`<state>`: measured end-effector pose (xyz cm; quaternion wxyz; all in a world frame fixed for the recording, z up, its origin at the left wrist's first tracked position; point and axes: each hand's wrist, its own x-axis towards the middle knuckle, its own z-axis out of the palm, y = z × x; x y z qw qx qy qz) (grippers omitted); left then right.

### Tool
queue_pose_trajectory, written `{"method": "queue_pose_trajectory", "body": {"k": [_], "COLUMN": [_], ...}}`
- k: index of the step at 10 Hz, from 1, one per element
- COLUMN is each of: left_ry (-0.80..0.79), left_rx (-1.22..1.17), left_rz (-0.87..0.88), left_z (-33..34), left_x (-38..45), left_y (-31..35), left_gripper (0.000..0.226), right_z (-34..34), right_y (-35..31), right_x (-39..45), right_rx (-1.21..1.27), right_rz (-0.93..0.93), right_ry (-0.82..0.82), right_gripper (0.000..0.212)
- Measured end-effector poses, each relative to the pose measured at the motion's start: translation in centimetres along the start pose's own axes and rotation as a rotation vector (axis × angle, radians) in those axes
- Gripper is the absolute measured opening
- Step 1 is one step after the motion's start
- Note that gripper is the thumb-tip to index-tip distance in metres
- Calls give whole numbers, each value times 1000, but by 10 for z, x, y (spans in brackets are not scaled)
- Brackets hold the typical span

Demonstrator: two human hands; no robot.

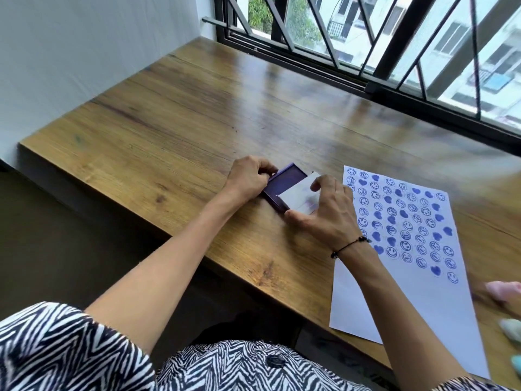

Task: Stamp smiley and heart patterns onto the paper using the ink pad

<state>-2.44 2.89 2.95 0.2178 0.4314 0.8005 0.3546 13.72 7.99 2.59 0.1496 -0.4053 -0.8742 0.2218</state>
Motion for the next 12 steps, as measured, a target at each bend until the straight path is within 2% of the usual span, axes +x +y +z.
{"method": "queue_pose_trajectory", "body": {"k": [2,4,6,8,10,11,12], "left_ry": [-16,-37,-60,-90,-87,-88,-112], "left_rx": [-1,25,18,4,-33,-60,-38], "left_rz": [6,5,15,17,-1,11,-8], "left_z": [0,0,-1,-3,-3,-3,-5], "left_x": [2,4,6,8,8,10,12], "left_y": [-1,-1,-4,-5,-6,-8,-3], "left_gripper": [30,31,31,33,37,37,33], "right_z": [3,10,7,10,16,20,22], "right_y": [3,-1,-9,-16,-25,-31,-34], "right_x": [-5,-5,10,26,34,33,32], "right_rx": [55,-27,-99,-154,-144,-142,-113], "right_rz": [-10,-35,-4,-24,-47,-50,10], "right_ry": [-19,-21,-132,-195,-181,-115,-126], "right_gripper": [58,58,72,77,75,73,78]}}
